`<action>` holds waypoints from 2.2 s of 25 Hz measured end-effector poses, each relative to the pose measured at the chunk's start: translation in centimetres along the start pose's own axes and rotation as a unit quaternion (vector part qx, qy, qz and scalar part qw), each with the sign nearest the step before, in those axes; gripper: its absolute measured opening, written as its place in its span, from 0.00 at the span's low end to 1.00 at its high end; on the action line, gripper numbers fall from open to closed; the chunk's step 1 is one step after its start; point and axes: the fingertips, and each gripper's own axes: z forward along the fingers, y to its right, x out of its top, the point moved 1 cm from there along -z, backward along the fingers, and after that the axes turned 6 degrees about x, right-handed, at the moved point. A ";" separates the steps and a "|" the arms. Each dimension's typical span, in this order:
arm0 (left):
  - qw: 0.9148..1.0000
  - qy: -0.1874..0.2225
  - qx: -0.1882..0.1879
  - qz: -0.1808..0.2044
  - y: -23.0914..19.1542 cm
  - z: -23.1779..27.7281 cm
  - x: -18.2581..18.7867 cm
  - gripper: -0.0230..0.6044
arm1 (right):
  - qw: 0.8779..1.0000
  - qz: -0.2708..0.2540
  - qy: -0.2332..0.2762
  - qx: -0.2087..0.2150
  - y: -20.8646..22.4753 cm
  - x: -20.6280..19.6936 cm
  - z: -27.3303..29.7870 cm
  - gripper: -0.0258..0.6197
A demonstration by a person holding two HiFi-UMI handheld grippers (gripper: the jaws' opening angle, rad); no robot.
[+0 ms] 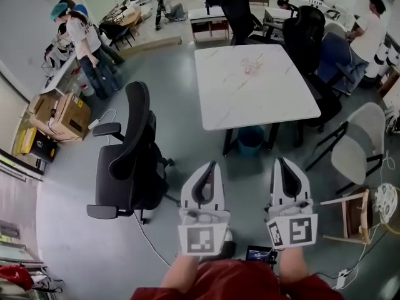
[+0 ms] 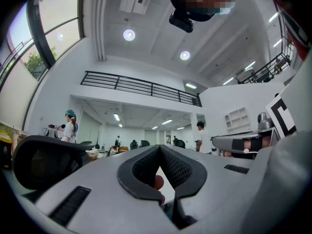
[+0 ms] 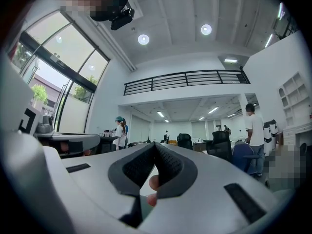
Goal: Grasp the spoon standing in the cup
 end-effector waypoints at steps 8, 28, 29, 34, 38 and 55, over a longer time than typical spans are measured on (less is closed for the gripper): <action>1.000 0.009 0.001 -0.012 -1.9 2.6 0.2 0.05 | 1.000 -0.008 0.006 0.001 -0.2 0.5 3.2 0.06; 0.998 0.064 -0.018 0.014 0.5 5.1 2.7 0.05 | 0.998 -0.024 0.063 -0.016 3.2 2.8 3.4 0.06; 0.997 0.066 -0.020 0.018 0.7 5.6 2.6 0.05 | 0.997 -0.023 0.065 -0.017 3.6 2.7 3.6 0.06; 0.997 0.072 -0.026 0.031 2.5 9.1 2.6 0.05 | 0.997 -0.019 0.070 -0.019 6.3 2.6 5.5 0.06; 0.997 0.065 -0.032 0.029 4.2 12.1 1.7 0.05 | 0.998 -0.012 0.060 -0.025 9.1 1.4 6.9 0.06; 0.996 0.058 -0.049 0.055 11.1 27.2 -0.6 0.05 | 0.997 0.014 0.060 -0.041 22.0 -0.7 15.5 0.06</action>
